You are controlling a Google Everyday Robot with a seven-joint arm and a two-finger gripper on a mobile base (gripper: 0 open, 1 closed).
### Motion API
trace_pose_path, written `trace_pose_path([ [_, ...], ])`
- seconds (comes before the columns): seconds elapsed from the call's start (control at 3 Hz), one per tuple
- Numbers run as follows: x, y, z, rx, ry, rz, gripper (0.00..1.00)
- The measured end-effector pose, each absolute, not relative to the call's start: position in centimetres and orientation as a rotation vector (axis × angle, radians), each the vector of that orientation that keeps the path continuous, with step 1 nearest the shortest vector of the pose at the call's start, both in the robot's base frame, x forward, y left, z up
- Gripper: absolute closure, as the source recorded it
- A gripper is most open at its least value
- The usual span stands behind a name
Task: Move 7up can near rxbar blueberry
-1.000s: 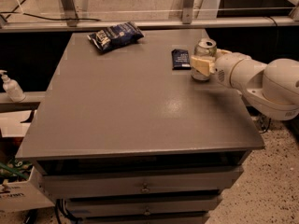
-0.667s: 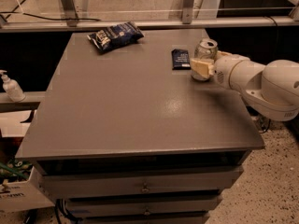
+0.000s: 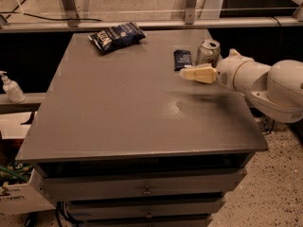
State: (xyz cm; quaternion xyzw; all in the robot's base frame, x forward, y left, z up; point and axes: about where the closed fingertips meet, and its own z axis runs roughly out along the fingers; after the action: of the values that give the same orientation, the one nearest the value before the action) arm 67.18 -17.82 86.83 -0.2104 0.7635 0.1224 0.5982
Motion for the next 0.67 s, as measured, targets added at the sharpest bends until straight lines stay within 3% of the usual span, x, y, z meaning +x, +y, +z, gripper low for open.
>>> trace_pose_path([
  [0.67,64.0,-19.8,87.9,-0.546,1.674,0.371,0.0],
])
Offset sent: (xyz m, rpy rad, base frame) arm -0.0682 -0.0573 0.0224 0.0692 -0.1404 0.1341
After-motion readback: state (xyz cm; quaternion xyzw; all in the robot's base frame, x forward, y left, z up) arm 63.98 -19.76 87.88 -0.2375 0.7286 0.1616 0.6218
